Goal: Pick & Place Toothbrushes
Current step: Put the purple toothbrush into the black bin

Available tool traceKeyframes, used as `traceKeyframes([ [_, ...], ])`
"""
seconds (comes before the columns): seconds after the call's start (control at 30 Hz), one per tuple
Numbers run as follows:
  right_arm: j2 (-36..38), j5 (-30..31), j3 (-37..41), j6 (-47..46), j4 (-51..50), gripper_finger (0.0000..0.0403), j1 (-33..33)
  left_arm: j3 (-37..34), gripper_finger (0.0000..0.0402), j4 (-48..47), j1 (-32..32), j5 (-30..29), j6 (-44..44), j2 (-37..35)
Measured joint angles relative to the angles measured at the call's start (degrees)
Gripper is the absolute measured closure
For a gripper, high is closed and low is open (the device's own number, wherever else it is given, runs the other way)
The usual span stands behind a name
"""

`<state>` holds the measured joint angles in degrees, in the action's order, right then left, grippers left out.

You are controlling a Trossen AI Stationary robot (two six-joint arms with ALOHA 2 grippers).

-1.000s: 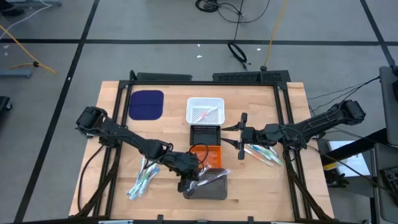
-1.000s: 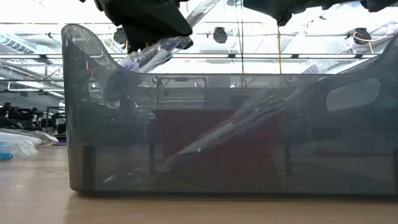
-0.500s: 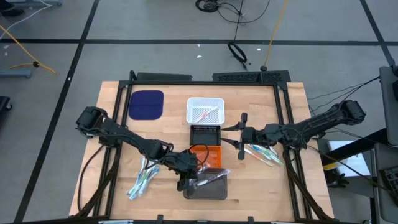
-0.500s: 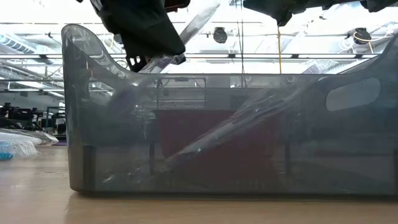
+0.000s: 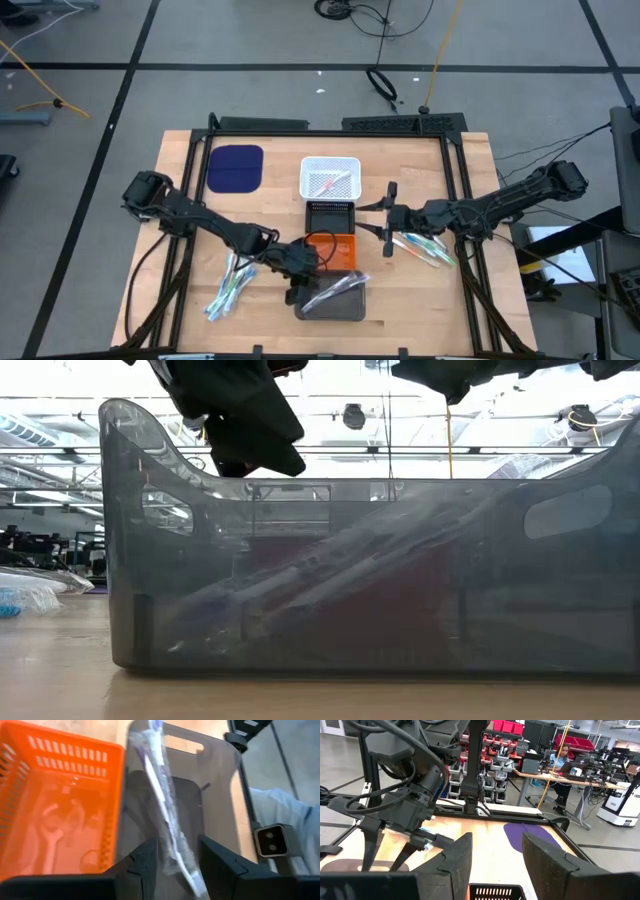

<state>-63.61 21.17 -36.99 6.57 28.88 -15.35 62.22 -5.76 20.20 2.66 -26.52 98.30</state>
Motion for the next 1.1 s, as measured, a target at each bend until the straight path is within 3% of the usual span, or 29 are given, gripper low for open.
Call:
traceKeyframes([
  [0.67,0.0,-0.2,0.0,-20.1,-24.7,0.0242,0.0,0.0,0.0263,0.0,-2.9,-1.3,4.4,0.0],
  [1.1,0.0,-0.3,0.0,-22.4,-27.7,0.0242,0.0,0.0,0.0263,0.0,-2.9,-1.3,5.3,0.0],
])
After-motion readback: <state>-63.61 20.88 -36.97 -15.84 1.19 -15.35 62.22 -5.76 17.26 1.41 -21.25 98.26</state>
